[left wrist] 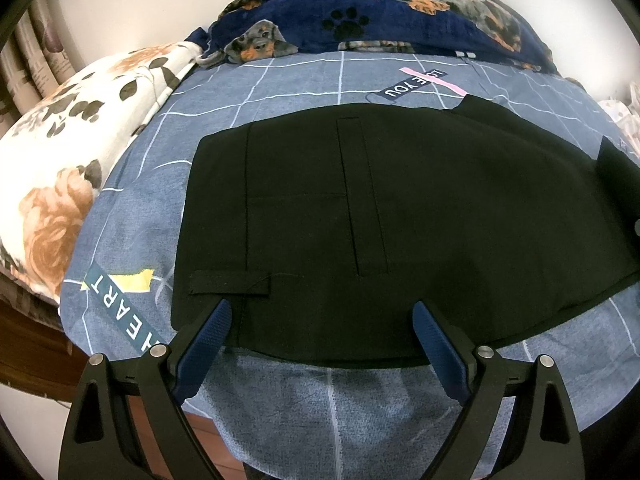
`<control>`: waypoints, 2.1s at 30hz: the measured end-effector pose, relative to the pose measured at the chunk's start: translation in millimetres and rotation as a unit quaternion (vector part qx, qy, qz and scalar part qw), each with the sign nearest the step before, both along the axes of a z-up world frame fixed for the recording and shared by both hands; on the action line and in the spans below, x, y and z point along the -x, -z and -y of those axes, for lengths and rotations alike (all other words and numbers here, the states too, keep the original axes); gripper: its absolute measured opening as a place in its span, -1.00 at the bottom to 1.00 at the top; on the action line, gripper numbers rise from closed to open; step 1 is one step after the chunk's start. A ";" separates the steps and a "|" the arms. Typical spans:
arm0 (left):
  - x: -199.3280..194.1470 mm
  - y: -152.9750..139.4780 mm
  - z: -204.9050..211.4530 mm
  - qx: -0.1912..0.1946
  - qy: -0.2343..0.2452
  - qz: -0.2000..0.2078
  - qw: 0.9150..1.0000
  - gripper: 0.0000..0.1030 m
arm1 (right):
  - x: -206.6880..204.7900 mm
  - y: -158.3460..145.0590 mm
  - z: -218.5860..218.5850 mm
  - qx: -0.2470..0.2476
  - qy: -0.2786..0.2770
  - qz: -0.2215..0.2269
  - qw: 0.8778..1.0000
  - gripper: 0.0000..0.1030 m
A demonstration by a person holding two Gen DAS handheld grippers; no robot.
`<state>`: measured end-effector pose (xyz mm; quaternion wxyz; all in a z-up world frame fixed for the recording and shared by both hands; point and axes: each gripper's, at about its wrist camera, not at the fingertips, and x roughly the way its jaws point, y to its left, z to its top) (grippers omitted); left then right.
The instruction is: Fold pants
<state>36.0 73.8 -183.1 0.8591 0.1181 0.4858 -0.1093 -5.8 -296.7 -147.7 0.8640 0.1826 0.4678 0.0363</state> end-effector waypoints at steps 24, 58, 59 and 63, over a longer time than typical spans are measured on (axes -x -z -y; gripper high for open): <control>-0.1 0.9 0.4 -0.003 0.001 0.000 1.000 0.80 | -2.7 0.0 -5.6 0.000 -0.002 -0.001 1.000 -0.70; 1.2 2.6 2.1 -0.005 0.002 0.001 1.000 0.82 | -13.2 1.4 -34.7 0.006 -0.032 -0.006 0.999 -0.43; 1.1 2.4 3.0 -0.006 0.002 0.001 1.000 0.82 | -13.6 1.2 -35.5 0.007 -0.034 -0.005 0.999 -0.42; 1.1 2.3 3.1 -0.006 0.002 0.001 1.000 0.82 | -14.5 0.8 -37.8 0.007 -0.039 -0.006 0.999 -0.34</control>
